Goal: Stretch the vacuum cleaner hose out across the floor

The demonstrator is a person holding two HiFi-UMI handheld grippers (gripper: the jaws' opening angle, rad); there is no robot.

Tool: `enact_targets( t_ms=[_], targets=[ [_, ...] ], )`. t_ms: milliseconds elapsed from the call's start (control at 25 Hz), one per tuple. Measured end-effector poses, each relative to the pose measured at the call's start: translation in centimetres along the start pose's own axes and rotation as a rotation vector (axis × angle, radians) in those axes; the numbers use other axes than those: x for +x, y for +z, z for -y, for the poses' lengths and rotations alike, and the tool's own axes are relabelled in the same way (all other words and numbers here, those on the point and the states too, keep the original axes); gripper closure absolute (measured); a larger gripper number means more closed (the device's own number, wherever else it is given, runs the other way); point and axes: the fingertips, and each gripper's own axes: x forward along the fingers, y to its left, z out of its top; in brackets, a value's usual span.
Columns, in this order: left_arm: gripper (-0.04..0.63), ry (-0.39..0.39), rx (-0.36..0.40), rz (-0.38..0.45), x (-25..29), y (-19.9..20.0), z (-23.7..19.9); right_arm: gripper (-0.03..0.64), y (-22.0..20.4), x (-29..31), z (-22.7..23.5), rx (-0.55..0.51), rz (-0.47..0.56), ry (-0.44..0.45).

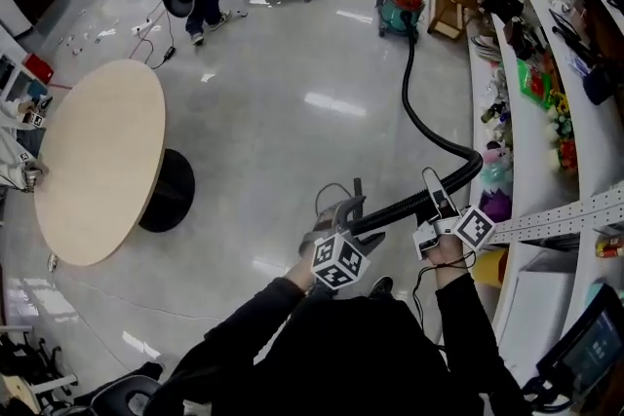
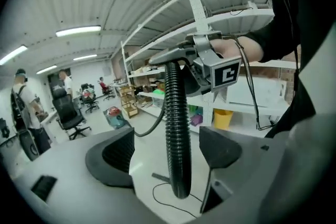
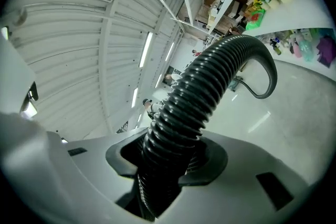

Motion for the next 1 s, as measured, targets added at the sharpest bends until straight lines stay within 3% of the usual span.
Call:
enact_targets(
  t_ms=[80,200,240,320,360,560,760,880,1000],
  targets=[
    [0.218,-0.032,0.042,-0.025,0.9,0.2,2.4,0.443,-0.8,-0.9,-1.5,0.033,-0.013,0.024],
    [0.245,0.009,0.057,-0.071,2.0,0.1,4.7,0.443,-1.4,-2.2,-3.7,0.102,-0.037,0.088],
    [0.345,0.023,0.024,-0.075,2.1,0.1,5.2,0.443,-1.5,-2.6,-4.1,0.107,-0.059,0.111],
    [0.48,0.037,-0.069,-0.08,1.8,0.1,6.3,0.443,-2.0,-3.8,-4.4,0.108,-0.13,0.161],
    [0.511,0.036,-0.102,-0.086,1.5,0.0,7.0,0.443,-2.6,-4.8,-4.0,0.118,-0.168,0.178],
    [0.515,-0.017,-0.052,-0.231,0.6,-1.5,14.3,0.333,-7.6,-12.4,1.9,0.232,-0.327,0.138],
    [0.515,-0.079,0.043,-0.455,1.7,-4.5,24.0,0.314,-11.2,-22.3,8.9,0.556,-0.329,0.034],
    [0.514,-0.065,-0.042,-0.583,0.7,-8.1,27.1,0.314,-14.2,-27.7,10.9,0.688,-0.327,0.027],
    [0.514,-0.046,-0.108,-0.661,-0.5,-10.4,27.6,0.314,-16.4,-30.9,10.7,0.648,-0.398,0.039]
  ],
)
